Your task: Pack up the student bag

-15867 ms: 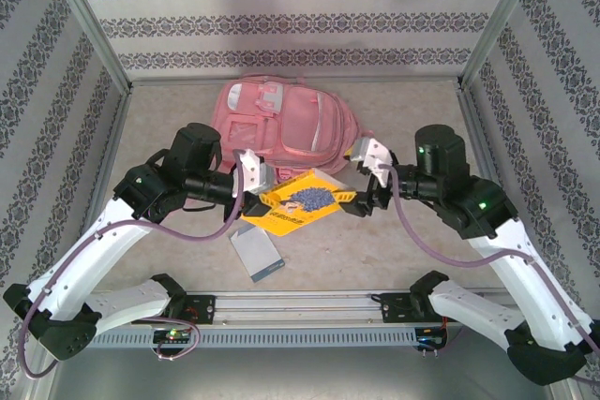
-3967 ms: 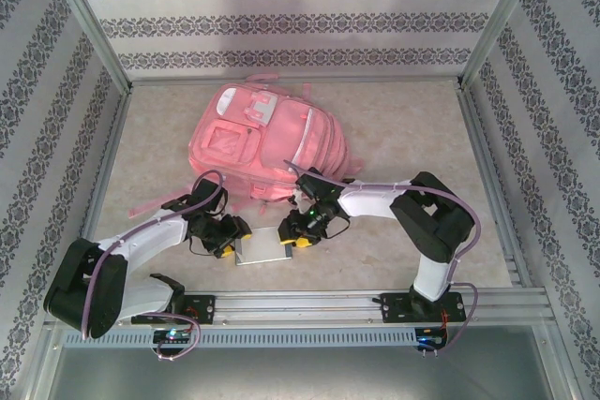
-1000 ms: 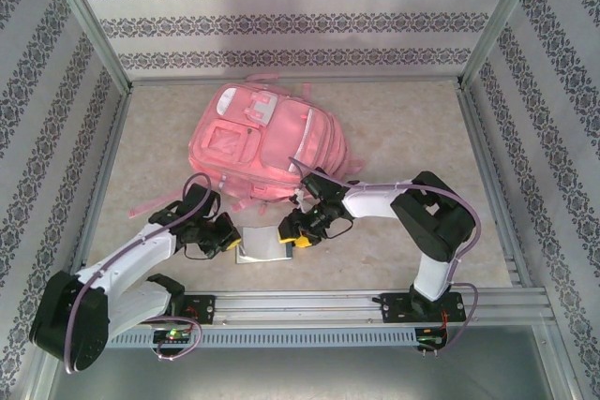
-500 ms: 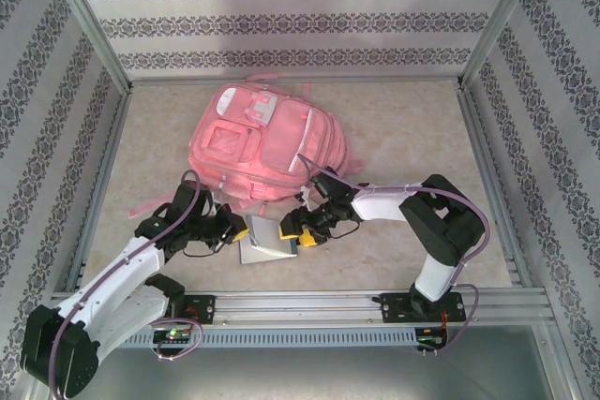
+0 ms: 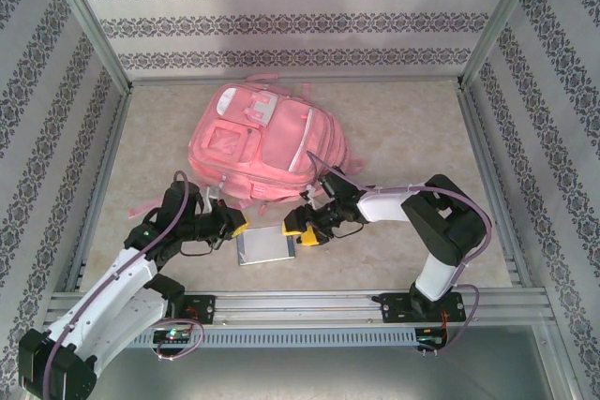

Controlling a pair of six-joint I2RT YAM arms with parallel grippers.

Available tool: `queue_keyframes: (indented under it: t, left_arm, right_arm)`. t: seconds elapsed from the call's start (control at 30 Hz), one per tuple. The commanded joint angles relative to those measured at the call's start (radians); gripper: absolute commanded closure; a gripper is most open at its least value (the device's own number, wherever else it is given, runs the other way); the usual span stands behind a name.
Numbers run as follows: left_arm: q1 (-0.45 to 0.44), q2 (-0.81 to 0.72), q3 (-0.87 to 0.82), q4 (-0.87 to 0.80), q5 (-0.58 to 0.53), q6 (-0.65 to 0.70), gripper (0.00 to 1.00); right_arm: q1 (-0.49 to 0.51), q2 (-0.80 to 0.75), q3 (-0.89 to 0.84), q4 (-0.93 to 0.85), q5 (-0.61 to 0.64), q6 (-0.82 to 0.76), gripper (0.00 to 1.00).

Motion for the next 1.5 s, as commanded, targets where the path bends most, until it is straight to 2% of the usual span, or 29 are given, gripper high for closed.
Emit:
queue_keyframes:
  t: [0.0, 0.03, 0.07, 0.13, 0.17, 0.27, 0.33, 0.5, 0.63, 1.1, 1.33, 1.47]
  left_arm:
    - [0.013, -0.014, -0.002, -0.030, -0.005, 0.007, 1.00]
    - [0.016, -0.006, 0.005, -0.093, -0.029, 0.035, 1.00]
    - [0.017, 0.004, 0.009, -0.139, -0.048, 0.061, 0.94]
    - [0.018, 0.044, 0.017, -0.228, -0.091, 0.122, 0.66]
    - [0.018, 0.068, 0.020, -0.255, -0.110, 0.151, 0.58]
    - [0.018, 0.159, 0.041, -0.306, -0.178, 0.236, 0.50]
    - [0.017, 0.224, 0.056, -0.301, -0.220, 0.267, 0.50]
    - [0.016, 0.377, 0.071, -0.199, -0.199, 0.304, 0.53]
    - [0.016, 0.452, 0.082, -0.191, -0.200, 0.338, 0.54]
    - [-0.010, 0.581, 0.083, -0.035, -0.130, 0.296, 0.61]
    - [-0.026, 0.581, 0.096, 0.023, -0.049, 0.271, 0.76]
    - [-0.031, 0.569, 0.131, -0.041, -0.042, 0.306, 0.77]
  right_arm:
    - [-0.038, -0.021, -0.048, -0.058, 0.091, -0.001, 0.30]
    - [-0.038, -0.022, -0.047, -0.061, 0.088, -0.006, 0.31]
    - [-0.037, -0.019, -0.044, -0.064, 0.082, -0.009, 0.31]
    - [-0.037, -0.011, -0.038, -0.066, 0.075, -0.011, 0.32]
    - [-0.036, -0.009, -0.036, -0.065, 0.078, -0.009, 0.32]
    - [-0.016, 0.001, -0.016, -0.069, 0.080, -0.015, 0.33]
    - [0.014, 0.014, 0.010, -0.084, 0.083, -0.023, 0.34]
    - [0.065, 0.057, 0.048, -0.081, 0.102, -0.004, 0.41]
    - [0.077, 0.074, 0.063, -0.081, 0.108, 0.002, 0.43]
    - [0.101, 0.141, 0.104, -0.077, 0.093, 0.008, 0.45]
    - [0.101, 0.178, 0.125, -0.082, 0.085, 0.000, 0.47]
    - [0.102, 0.196, 0.132, -0.086, 0.087, -0.006, 0.48]
